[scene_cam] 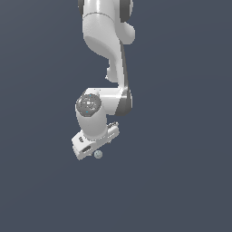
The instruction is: Pick up the object and move it to a goal position.
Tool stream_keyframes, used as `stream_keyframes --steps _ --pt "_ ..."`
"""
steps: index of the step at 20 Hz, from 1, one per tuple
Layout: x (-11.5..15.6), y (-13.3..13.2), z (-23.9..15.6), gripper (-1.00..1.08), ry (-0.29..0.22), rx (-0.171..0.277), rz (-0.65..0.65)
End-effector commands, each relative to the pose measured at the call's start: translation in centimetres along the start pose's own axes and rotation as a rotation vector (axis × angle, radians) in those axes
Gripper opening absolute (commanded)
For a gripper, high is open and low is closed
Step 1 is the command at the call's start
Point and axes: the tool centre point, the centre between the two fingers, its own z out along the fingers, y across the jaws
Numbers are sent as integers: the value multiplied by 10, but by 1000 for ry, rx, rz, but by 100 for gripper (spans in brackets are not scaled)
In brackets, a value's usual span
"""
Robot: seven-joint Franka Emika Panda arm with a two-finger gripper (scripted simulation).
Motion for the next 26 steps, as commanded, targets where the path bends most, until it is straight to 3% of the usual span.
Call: stream_keyframes --steps 1,15,26 --pt "-1 6 7 100 0 2 -35" --pt "-4 15 23 100 -2 7 -86" --pt "-5 14 70 100 -2 6 -90"
